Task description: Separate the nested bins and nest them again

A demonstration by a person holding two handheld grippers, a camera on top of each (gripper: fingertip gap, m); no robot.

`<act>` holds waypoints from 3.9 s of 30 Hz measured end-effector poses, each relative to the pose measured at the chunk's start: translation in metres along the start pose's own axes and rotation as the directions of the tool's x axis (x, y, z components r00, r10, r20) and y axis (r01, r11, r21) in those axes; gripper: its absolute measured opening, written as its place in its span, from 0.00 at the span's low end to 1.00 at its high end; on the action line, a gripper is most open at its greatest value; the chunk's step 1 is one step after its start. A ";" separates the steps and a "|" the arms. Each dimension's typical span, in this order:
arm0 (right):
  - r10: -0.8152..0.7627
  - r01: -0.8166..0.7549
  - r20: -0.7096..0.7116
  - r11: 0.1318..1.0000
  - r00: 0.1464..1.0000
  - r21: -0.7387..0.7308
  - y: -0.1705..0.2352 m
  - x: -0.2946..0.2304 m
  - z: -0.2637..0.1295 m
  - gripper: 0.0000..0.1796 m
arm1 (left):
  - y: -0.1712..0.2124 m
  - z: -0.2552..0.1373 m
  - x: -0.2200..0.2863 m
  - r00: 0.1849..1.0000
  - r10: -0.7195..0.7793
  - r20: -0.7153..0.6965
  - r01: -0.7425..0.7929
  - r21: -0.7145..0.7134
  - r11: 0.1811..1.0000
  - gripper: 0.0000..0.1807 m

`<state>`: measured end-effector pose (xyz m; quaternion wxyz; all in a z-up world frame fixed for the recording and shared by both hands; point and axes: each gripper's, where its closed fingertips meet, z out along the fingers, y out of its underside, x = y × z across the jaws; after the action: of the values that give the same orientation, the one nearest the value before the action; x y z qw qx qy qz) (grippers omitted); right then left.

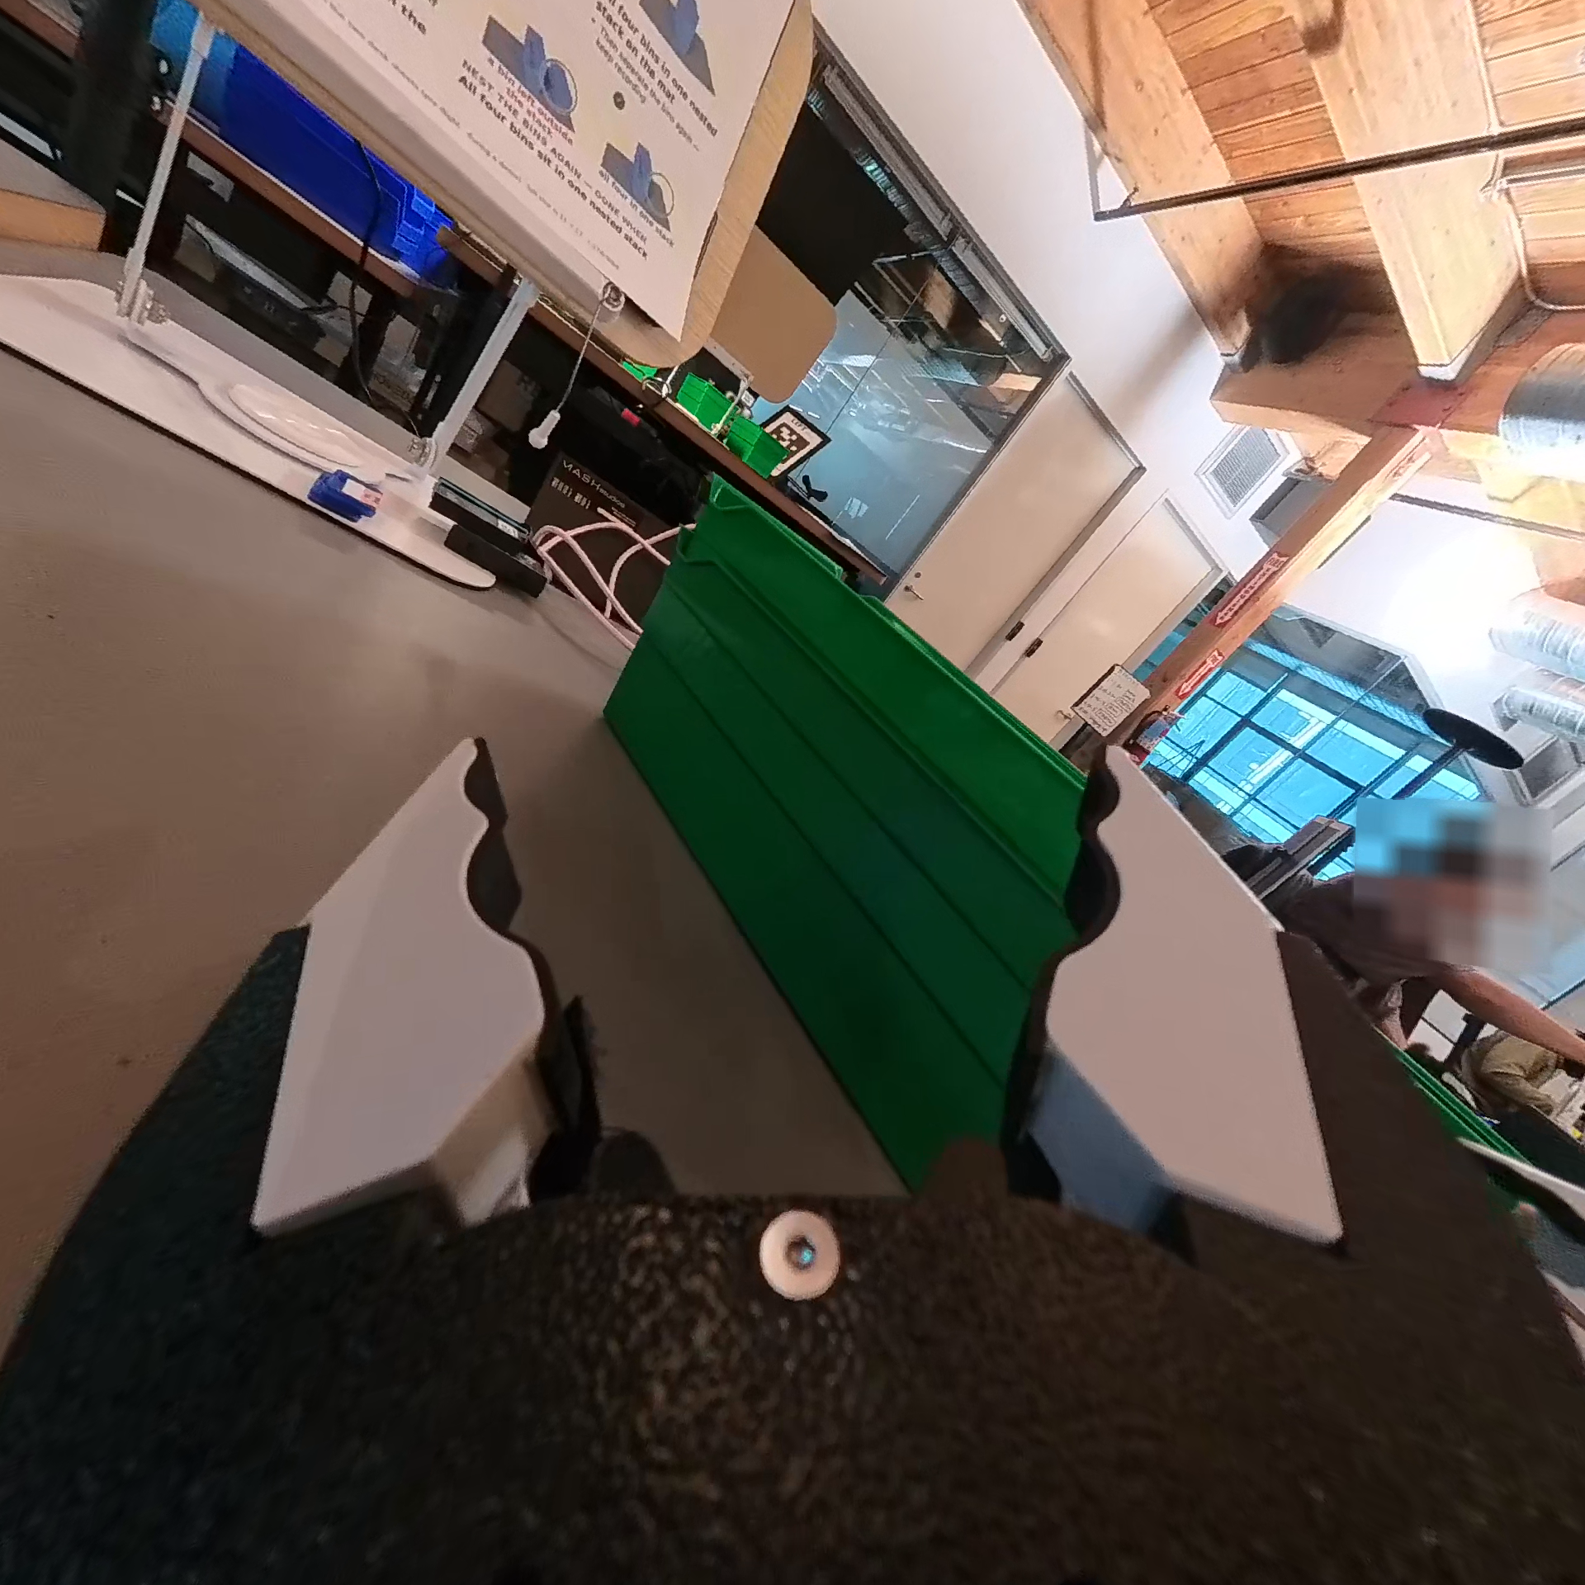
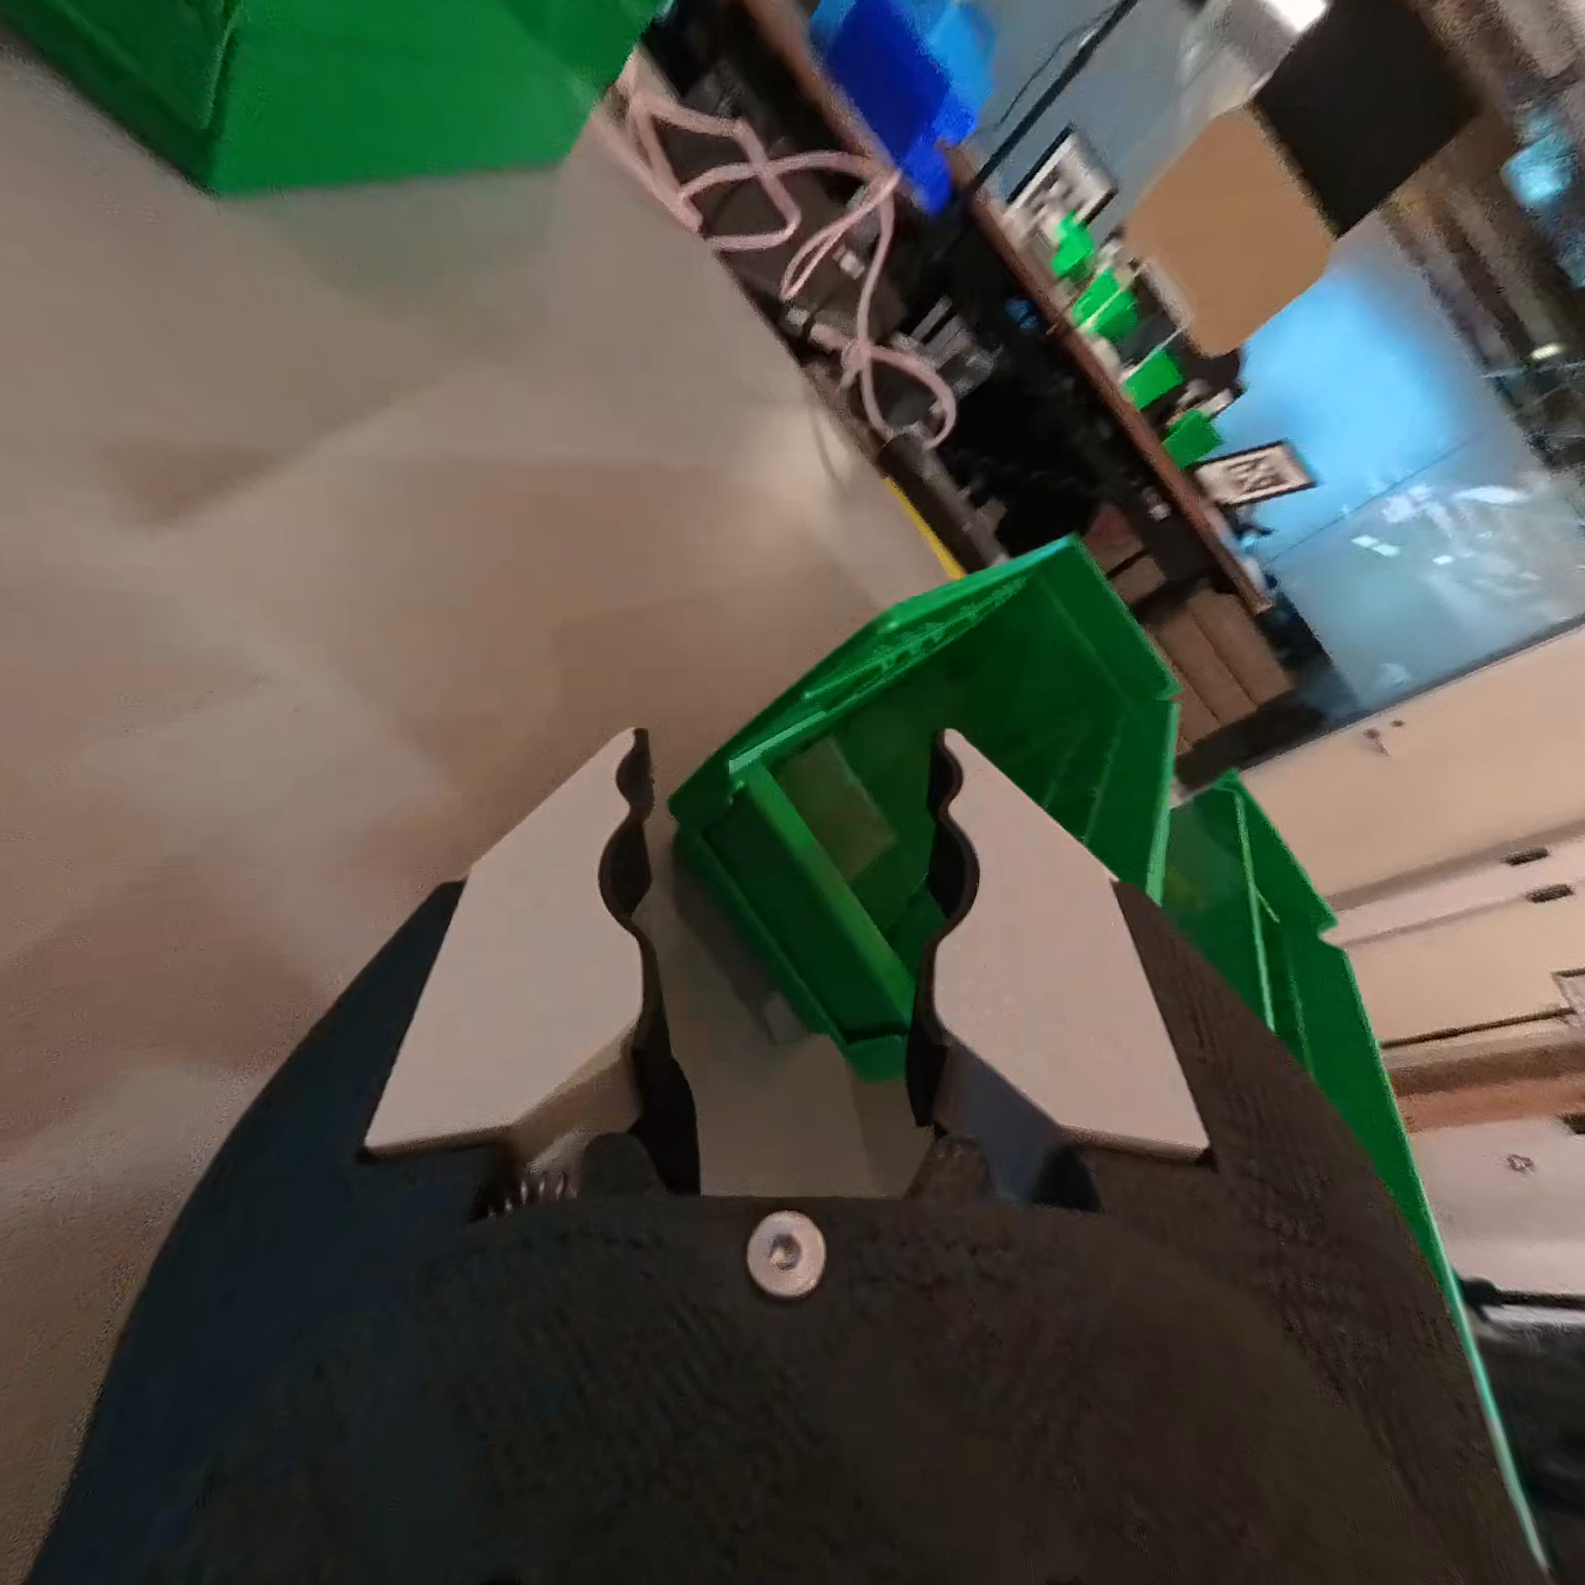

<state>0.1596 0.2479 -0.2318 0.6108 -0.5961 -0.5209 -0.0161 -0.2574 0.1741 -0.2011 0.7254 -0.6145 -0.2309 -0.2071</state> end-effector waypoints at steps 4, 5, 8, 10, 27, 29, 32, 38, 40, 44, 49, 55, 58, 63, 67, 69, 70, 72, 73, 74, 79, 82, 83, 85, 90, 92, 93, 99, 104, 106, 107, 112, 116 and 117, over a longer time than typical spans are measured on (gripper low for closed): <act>-0.007 0.061 0.189 0.957 0.982 -0.282 0.031 -0.010 0.009 0.36 | 0.000 0.000 0.000 1.000 -0.001 -0.002 0.001 0.000 1.000 0.72; -0.007 0.083 0.218 0.936 0.976 -0.343 0.040 -0.008 0.011 0.36 | 0.000 0.000 0.000 1.000 -0.002 -0.003 0.002 -0.001 1.000 0.72; -0.032 0.165 0.277 0.866 0.960 -0.472 0.060 -0.001 0.017 0.35 | 0.000 0.000 0.000 1.000 -0.006 -0.005 0.006 0.000 1.000 0.72; -0.038 0.221 0.330 0.815 0.943 -0.536 0.070 -0.004 0.018 0.29 | 0.000 0.000 0.000 1.000 -0.010 -0.006 0.010 0.002 1.000 0.72; -0.337 0.402 0.248 0.866 0.908 -0.298 -0.038 -0.017 0.021 0.16 | -0.001 0.000 0.000 0.999 -0.029 -0.015 0.029 0.005 1.000 0.72; -0.377 0.433 0.249 0.872 0.892 -0.229 -0.074 -0.018 0.024 0.15 | -0.001 0.000 0.000 0.999 -0.030 -0.015 0.030 0.006 1.000 0.72; -0.466 0.504 0.267 0.859 0.844 -0.093 -0.131 -0.029 0.035 0.15 | -0.001 0.000 0.000 0.999 -0.032 -0.017 0.032 0.007 0.999 0.72; -0.549 0.555 0.377 0.825 0.746 0.103 -0.218 -0.080 0.060 0.16 | -0.002 0.000 0.000 0.999 -0.036 -0.020 0.036 0.009 0.999 0.72; -0.553 0.558 0.419 0.821 0.720 0.123 -0.231 -0.097 0.067 0.16 | -0.002 0.000 0.000 0.999 -0.040 -0.020 0.040 0.011 0.999 0.71; -0.572 0.574 0.449 0.805 0.687 0.148 -0.243 -0.118 0.080 0.16 | -0.003 0.000 0.000 0.999 -0.048 -0.025 0.049 0.013 0.999 0.71; -0.562 0.587 0.479 0.802 0.674 0.115 -0.243 -0.133 0.095 0.16 | -0.003 0.000 0.000 0.998 -0.055 -0.030 0.055 0.015 0.998 0.71; -0.536 0.589 0.523 0.804 0.663 0.077 -0.230 -0.143 0.106 0.16 | -0.003 0.000 0.001 0.998 -0.057 -0.031 0.057 0.015 0.998 0.71; -0.527 0.585 0.534 0.808 0.661 0.074 -0.225 -0.148 0.113 0.16 | -0.004 0.000 0.001 0.998 -0.057 -0.032 0.058 0.016 0.998 0.71; -0.515 0.573 0.541 0.816 0.665 0.074 -0.220 -0.155 0.121 0.16 | -0.004 0.000 0.000 0.998 -0.058 -0.030 0.058 0.016 0.998 0.71; -0.523 0.572 0.534 0.815 0.664 0.087 -0.217 -0.162 0.124 0.20 | -0.003 0.000 0.001 0.998 -0.056 -0.032 0.056 0.014 0.998 0.71; -0.520 0.563 0.506 0.823 0.688 0.081 -0.218 -0.160 0.125 0.24 | -0.003 0.000 0.001 0.998 -0.057 -0.031 0.057 0.016 0.998 0.71; -0.512 0.550 0.493 0.832 0.704 0.078 -0.221 -0.157 0.124 0.26 | -0.004 -0.001 0.001 0.998 -0.058 -0.032 0.059 0.018 0.998 0.71; -0.489 0.520 0.483 0.850 0.726 0.078 -0.224 -0.152 0.116 0.30 | -0.003 0.000 0.001 0.998 -0.058 -0.032 0.058 0.015 0.998 0.71; -0.479 0.506 0.481 0.859 0.734 0.082 -0.224 -0.149 0.111 0.31 | -0.003 0.000 0.001 0.998 -0.057 -0.032 0.057 0.016 0.998 0.71; -0.473 0.494 0.480 0.865 0.739 0.092 -0.224 -0.146 0.104 0.31 | -0.003 0.000 0.001 0.998 -0.055 -0.032 0.056 0.015 0.998 0.71; -0.507 0.485 0.429 0.858 0.748 0.169 -0.229 -0.139 0.093 0.18 | -0.002 0.000 0.001 0.998 -0.048 -0.028 0.048 0.010 0.999 0.71; -0.495 0.482 0.484 0.861 0.721 0.162 -0.224 -0.152 0.103 0.23 | -0.002 -0.001 0.000 0.999 -0.048 -0.024 0.048 0.013 0.999 0.71; -0.500 0.498 0.499 0.854 0.708 0.150 -0.219 -0.155 0.108 0.23 | -0.003 -0.001 0.000 0.999 -0.049 -0.023 0.049 0.015 0.999 0.71; -0.525 0.526 0.502 0.836 0.687 0.155 -0.214 -0.160 0.115 0.17 | -0.003 -0.001 0.000 0.999 -0.047 -0.022 0.048 0.015 0.999 0.71; -0.547 0.513 0.427 0.834 0.720 0.204 -0.216 -0.164 0.120 0.17 | -0.002 0.000 0.001 0.999 -0.044 -0.025 0.044 0.009 0.999 0.71; -0.518 0.481 0.412 0.854 0.750 0.198 -0.218 -0.165 0.120 0.17 | -0.002 0.000 0.001 0.999 -0.047 -0.026 0.047 0.009 0.999 0.71; -0.503 0.468 0.409 0.863 0.761 0.189 -0.219 -0.165 0.119 0.17 | -0.002 0.000 0.001 0.999 -0.047 -0.027 0.048 0.010 0.999 0.71; -0.362 0.284 0.475 0.931 0.802 0.231 -0.225 -0.159 0.076 0.35 | -0.003 0.000 0.001 0.999 -0.046 -0.026 0.046 0.014 0.999 0.71; -0.325 0.293 0.399 0.946 0.858 0.141 -0.160 -0.097 0.038 0.44 | -0.003 0.000 0.001 0.999 -0.037 -0.023 0.037 0.011 0.999 0.71; -0.320 0.334 0.278 0.943 0.906 -0.004 -0.112 -0.046 0.029 0.46 | -0.003 -0.001 0.000 0.999 -0.038 -0.020 0.039 0.015 0.999 0.71; -0.334 0.356 0.210 0.931 0.919 -0.080 -0.086 -0.018 0.021 0.47 | -0.003 -0.001 0.000 0.999 -0.040 -0.019 0.040 0.017 0.999 0.71; -0.191 0.206 0.080 0.905 0.978 -0.372 0.037 0.072 -0.041 0.51 | -0.002 -0.001 0.000 1.000 -0.029 -0.011 0.029 0.011 1.000 0.71; -0.021 0.062 0.083 0.846 0.996 -0.530 0.115 0.094 -0.073 0.41 | -0.002 -0.002 -0.002 1.000 -0.012 0.005 0.012 0.014 1.000 0.72; 0.028 0.025 0.089 0.837 0.996 -0.547 0.126 0.093 -0.075 0.40 | -0.003 -0.003 -0.003 1.000 -0.003 0.012 0.003 0.016 1.000 0.72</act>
<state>0.3291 0.2849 -0.2418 0.3901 -0.7462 -0.5222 -0.1356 -0.2615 0.1711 -0.2006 0.7287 -0.6095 -0.2378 -0.2024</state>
